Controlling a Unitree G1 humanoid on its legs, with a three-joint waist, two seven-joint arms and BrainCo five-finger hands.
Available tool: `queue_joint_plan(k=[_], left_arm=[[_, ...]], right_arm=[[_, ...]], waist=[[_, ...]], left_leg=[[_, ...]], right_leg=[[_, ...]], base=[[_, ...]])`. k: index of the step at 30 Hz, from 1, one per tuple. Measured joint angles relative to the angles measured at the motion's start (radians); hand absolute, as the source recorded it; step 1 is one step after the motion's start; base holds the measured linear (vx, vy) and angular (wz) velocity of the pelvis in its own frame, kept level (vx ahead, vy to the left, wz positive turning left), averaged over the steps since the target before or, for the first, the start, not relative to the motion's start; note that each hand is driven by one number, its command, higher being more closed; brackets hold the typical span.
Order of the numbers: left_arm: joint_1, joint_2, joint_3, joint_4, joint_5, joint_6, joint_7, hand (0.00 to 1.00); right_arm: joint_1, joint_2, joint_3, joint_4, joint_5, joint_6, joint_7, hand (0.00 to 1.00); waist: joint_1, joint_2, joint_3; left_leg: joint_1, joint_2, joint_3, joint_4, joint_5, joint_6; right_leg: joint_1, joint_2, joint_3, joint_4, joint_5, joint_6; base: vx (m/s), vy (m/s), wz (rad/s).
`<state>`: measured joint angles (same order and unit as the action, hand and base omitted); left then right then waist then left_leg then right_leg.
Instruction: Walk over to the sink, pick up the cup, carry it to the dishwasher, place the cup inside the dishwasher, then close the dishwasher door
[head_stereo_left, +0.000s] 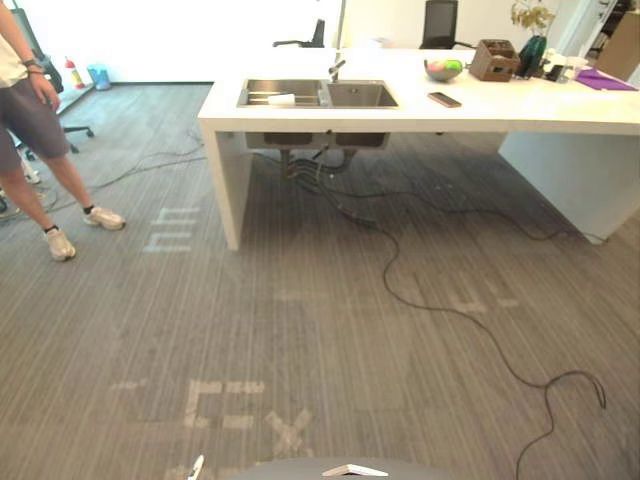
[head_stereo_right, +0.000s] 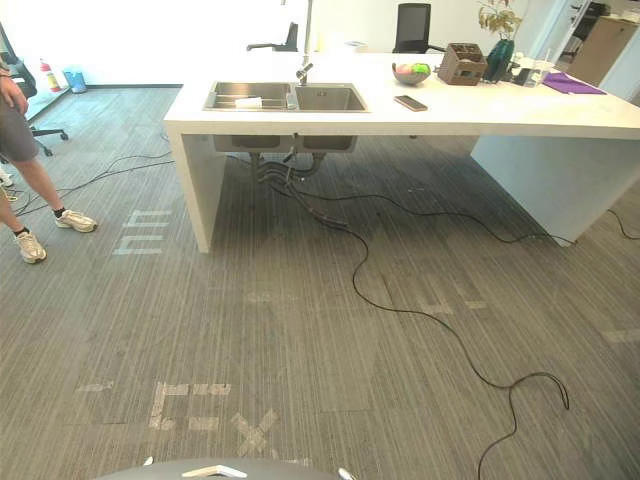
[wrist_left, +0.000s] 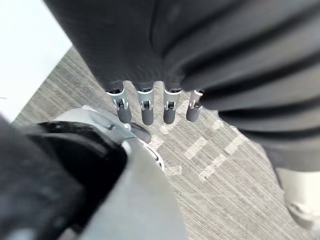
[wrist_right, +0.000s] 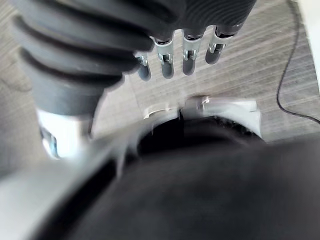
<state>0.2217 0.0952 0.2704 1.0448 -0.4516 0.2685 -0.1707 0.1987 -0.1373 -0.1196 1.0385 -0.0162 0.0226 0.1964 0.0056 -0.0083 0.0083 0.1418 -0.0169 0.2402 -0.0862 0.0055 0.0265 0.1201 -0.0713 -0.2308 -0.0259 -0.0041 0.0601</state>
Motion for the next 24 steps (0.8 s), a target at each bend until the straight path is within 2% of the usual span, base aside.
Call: queue_joint_plan(k=[1, 3, 9, 13, 19, 24], left_arm=[[-0.009, -0.003, -0.006, 0.003, 0.009, -0.021, 0.018, 0.0], [-0.014, 0.0, -0.018, 0.014, 0.027, -0.041, 0.035, 0.0], [-0.023, 0.006, -0.063, 0.039, 0.047, -0.093, 0.06, 0.0], [-0.024, 0.007, -0.08, 0.047, 0.058, -0.102, 0.083, 0.0], [-0.026, 0.006, -0.081, 0.067, 0.071, -0.142, 0.113, 0.0], [-0.026, 0.004, -0.078, 0.067, 0.073, -0.182, 0.151, 0.0]], right_arm=[[-0.012, 0.001, 0.0, 0.0, -0.026, -0.031, -0.001, 0.0], [-0.035, 0.002, 0.001, 0.001, -0.043, -0.047, -0.004, 0.0], [-0.07, -0.01, 0.018, 0.043, 0.031, 0.006, 0.023, 0.0], [-0.074, -0.016, 0.021, 0.047, 0.065, 0.024, 0.056, 0.0], [-0.076, -0.016, 0.021, 0.064, 0.071, 0.029, 0.084, 0.0], [-0.085, -0.011, 0.037, 0.076, 0.103, 0.01, 0.084, 0.0]], waist=[[0.0, 0.002, 0.002], [-0.001, 0.002, 0.002], [-0.004, 0.001, 0.005], [-0.007, 0.003, 0.009], [-0.009, 0.007, 0.015], [-0.014, -0.002, 0.018]], left_leg=[[0.0, -0.002, -0.007, 0.0, 0.0, 0.0], [0.0, -0.003, -0.018, 0.0, 0.001, -0.001], [-0.001, -0.006, -0.048, -0.001, 0.011, -0.004], [0.0, -0.006, -0.051, -0.001, 0.017, -0.001], [-0.006, -0.008, -0.053, -0.001, 0.014, -0.005], [-0.009, -0.012, -0.054, -0.001, 0.012, -0.003]], right_leg=[[0.003, 0.0, -0.005, -0.006, 0.0, 0.0], [0.008, 0.001, -0.011, -0.011, 0.0, 0.0], [0.023, 0.002, -0.033, -0.02, 0.0, 0.0], [0.026, 0.003, -0.033, -0.022, 0.002, -0.003], [0.027, 0.0, -0.032, -0.029, 0.002, -0.005], [0.025, -0.003, -0.031, -0.029, 0.002, -0.004]], base=[[0.0, -0.012, 0.06], [-0.01, -0.026, 0.14], [-0.04, -0.027, 0.14], [-0.08, -0.014, 0.02], [-0.07, 0.007, 0.0], [-0.01, 0.004, 0.0]])
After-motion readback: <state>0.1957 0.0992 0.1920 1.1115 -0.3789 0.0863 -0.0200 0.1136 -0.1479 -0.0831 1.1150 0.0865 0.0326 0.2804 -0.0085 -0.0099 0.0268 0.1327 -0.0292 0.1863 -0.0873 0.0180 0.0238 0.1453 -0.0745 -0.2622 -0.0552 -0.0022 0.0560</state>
